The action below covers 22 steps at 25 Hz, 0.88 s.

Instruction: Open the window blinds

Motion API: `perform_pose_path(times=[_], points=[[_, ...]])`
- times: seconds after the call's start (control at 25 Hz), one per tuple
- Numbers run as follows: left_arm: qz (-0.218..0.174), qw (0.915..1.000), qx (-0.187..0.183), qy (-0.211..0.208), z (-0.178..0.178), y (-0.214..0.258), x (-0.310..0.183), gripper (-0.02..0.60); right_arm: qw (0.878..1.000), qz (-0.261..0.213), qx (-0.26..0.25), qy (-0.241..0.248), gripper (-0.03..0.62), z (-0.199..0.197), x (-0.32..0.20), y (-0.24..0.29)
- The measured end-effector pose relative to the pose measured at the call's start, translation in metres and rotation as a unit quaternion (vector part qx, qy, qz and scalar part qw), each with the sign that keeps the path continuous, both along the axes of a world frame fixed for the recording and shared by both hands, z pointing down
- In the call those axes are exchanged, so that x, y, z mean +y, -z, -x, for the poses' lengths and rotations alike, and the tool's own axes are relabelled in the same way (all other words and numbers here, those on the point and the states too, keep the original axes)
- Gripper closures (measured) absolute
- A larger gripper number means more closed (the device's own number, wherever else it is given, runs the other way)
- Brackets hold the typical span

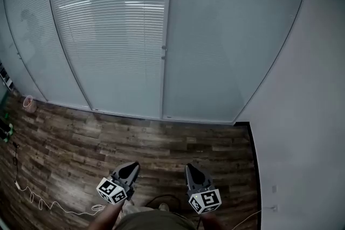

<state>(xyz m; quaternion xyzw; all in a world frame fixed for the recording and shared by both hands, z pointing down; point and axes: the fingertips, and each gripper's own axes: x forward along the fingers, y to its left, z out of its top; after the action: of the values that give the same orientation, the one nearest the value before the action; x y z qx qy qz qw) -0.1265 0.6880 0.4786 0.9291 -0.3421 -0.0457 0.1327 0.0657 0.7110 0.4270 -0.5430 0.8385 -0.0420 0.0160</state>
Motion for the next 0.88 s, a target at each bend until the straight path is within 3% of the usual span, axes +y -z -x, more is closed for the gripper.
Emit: perform_pose_path(times=[0.08, 0.24, 0.88], points=[[-0.004, 1.0, -0.001, 0.002, -0.006, 0.0, 0.003, 0.569, 0.999, -0.01, -0.027, 0.016, 0.574, -0.004, 0.002, 0.006], [-0.002, 0.9999, -0.004, 0.013, -0.015, -0.004, 0.011, 0.568, 0.999, -0.018, -0.031, 0.036, 0.537, -0.011, 0.01, 0.007], [0.012, 0.999, 0.0, 0.043, -0.022, -0.014, 0.035, 0.568, 0.999, -0.005, -0.021, 0.041, 0.537, -0.035, 0.021, -0.007]])
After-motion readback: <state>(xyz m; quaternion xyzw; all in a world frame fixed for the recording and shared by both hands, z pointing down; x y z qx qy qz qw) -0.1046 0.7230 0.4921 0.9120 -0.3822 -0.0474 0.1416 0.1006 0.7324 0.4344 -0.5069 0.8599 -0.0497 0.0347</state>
